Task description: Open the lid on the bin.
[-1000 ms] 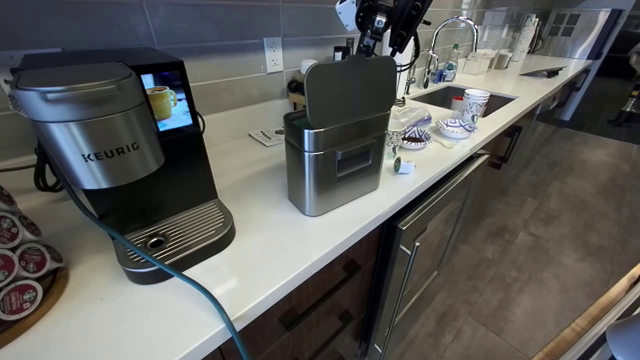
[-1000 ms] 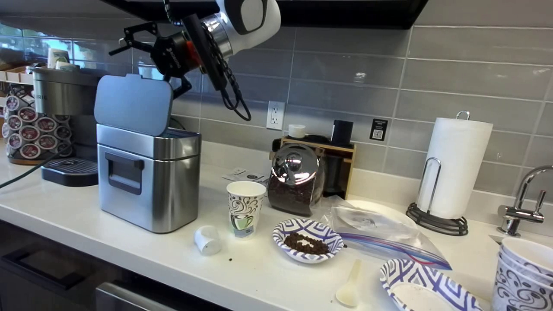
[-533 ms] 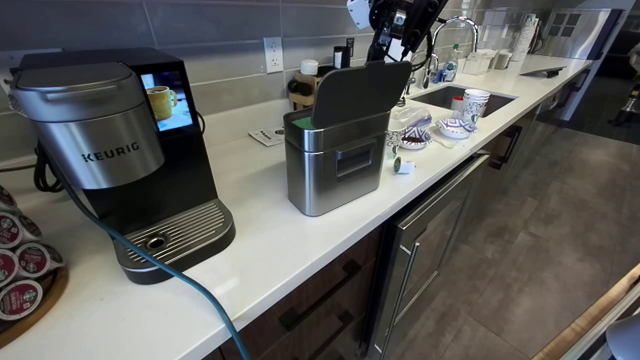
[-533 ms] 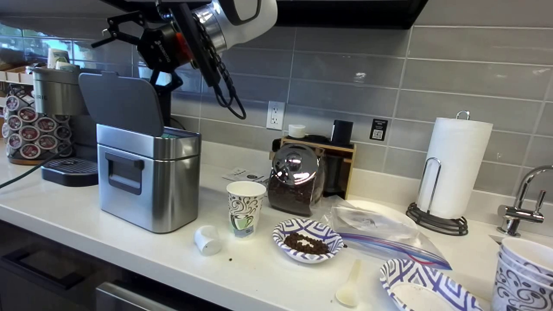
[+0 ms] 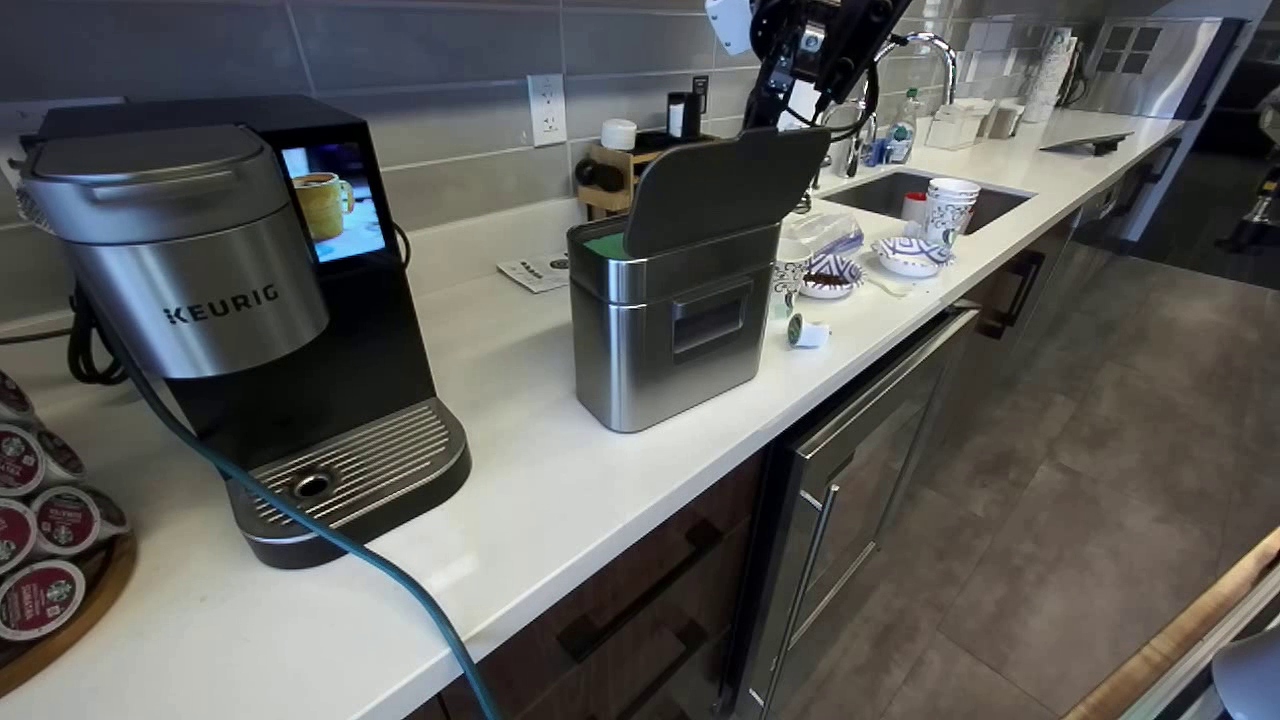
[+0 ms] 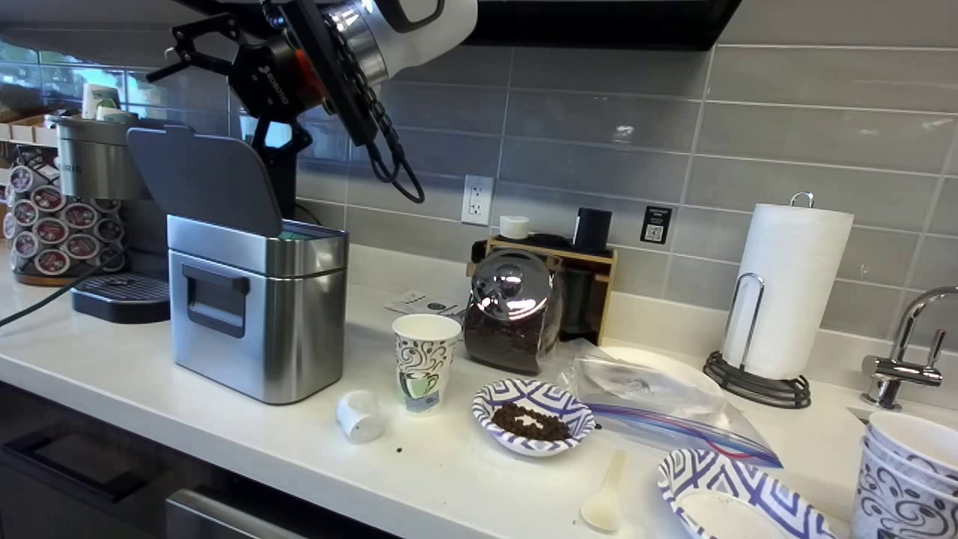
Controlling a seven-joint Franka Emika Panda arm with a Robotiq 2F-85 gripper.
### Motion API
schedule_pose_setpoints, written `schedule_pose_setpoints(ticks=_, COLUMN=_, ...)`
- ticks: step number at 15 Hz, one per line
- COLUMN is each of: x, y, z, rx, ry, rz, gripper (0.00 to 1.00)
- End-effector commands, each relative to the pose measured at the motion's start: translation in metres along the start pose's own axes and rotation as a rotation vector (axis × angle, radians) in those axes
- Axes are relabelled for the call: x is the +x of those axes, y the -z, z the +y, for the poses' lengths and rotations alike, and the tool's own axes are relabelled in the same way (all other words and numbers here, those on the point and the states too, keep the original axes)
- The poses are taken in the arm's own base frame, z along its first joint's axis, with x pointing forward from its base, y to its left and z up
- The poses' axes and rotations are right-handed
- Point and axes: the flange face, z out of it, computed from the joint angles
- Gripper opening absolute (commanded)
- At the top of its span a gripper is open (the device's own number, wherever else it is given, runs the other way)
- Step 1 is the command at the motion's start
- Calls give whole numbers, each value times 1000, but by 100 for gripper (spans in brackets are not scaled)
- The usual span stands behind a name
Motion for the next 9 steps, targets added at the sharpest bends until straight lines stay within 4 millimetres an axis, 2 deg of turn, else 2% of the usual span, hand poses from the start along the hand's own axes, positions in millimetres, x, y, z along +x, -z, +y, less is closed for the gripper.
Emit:
schedule_pose_setpoints(ticks=1, x=-4, y=-5, z=-13, rx=-131, ry=25, rz=29, gripper=100)
schedule_pose_setpoints(ticks=6, x=-1, y=-8, z=-27, rx=-355, ry=46, rz=115, gripper=100)
schedule_pose_setpoints(ticks=9, x=0, y=-9, z=-43, rx=-507, ry=23, rz=210, gripper=100)
